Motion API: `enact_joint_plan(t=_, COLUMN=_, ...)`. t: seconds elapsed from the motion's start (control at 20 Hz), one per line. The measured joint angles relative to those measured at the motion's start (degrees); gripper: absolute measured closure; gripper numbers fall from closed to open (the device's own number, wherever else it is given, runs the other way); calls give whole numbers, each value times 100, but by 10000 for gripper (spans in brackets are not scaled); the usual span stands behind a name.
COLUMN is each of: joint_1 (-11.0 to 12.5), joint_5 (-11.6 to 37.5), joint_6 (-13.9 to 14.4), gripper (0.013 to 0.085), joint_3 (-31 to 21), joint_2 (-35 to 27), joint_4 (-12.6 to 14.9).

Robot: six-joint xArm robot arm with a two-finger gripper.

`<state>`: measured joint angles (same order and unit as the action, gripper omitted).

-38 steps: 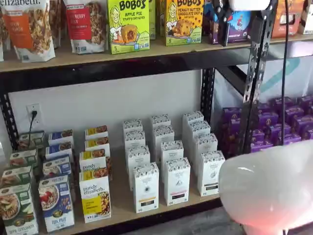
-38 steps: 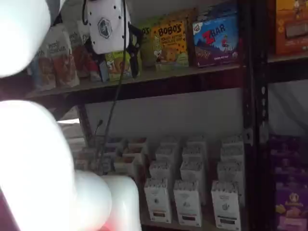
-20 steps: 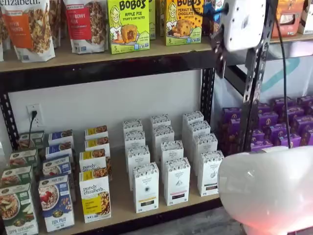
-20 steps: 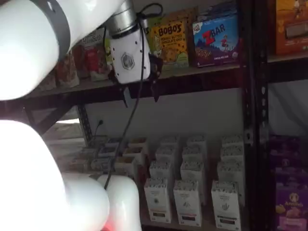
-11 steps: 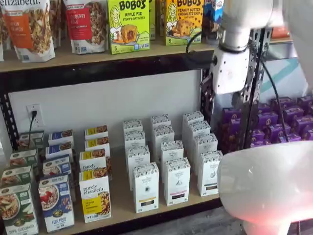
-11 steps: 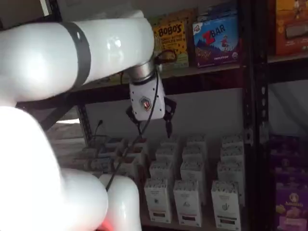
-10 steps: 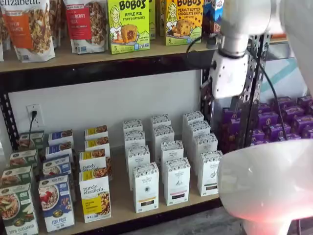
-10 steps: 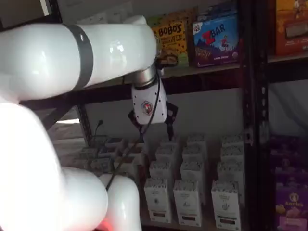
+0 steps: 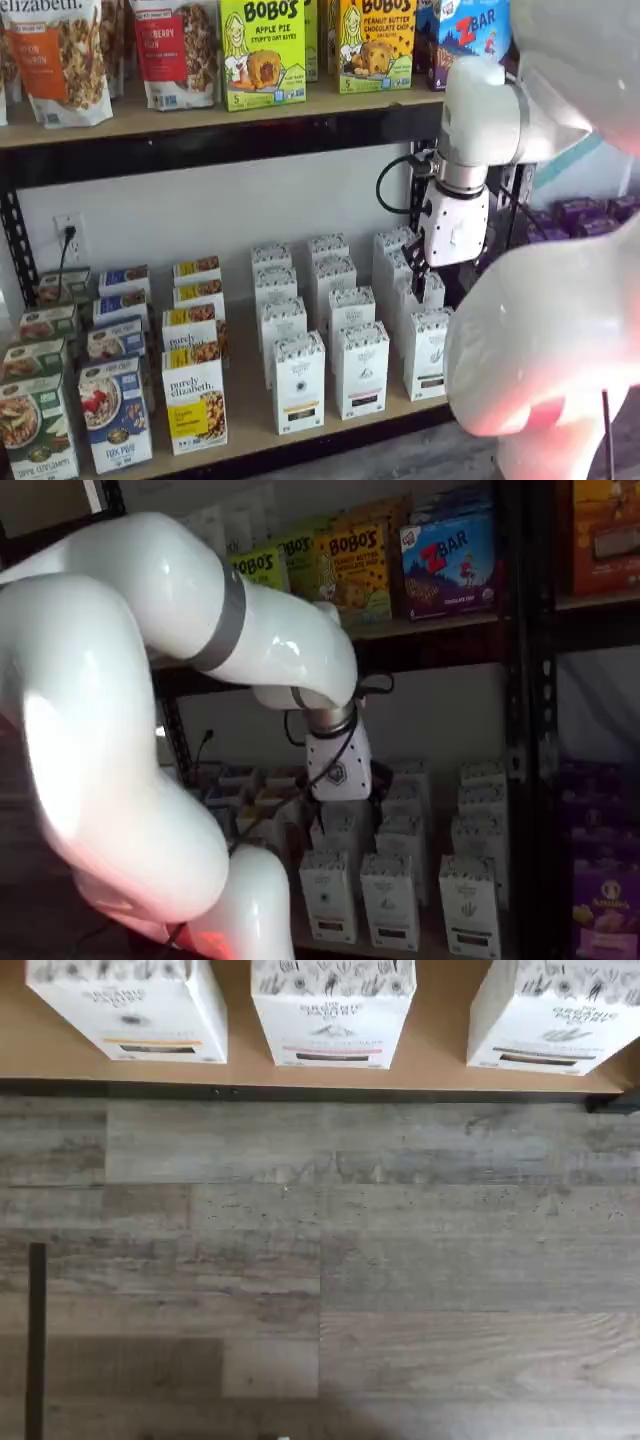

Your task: Pick up the white box with a green strip in the middle, on the bottom shelf, the sixth box from the left

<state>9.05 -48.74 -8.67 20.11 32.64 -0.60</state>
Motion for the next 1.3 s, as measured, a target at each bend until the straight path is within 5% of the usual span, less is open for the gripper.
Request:
enact_joint_plan(t=0.65, joint_1=249, joint_5=2503, joint_6=-243, gripper=130, joint_3=306, joint_2=-2906, joint_4=58)
enact_joint_plan(t=0.8, joint_1=279, joint_5=2887, joint_6=-549, gripper=130, joint_3=522, joint_2=-3426, joint_4=-229)
enact_joint_plan(t=1.05, joint_1=316, joint_5=3246, joint_6=-286, gripper=130, joint_3=967, joint_2=-4117, joint_4=94)
enact_joint_plan(t=1.3, joint_1=303, joint_5=3334, joint_6=-296, gripper=130, joint_3=1499, joint_2=-4780, joint_4=79)
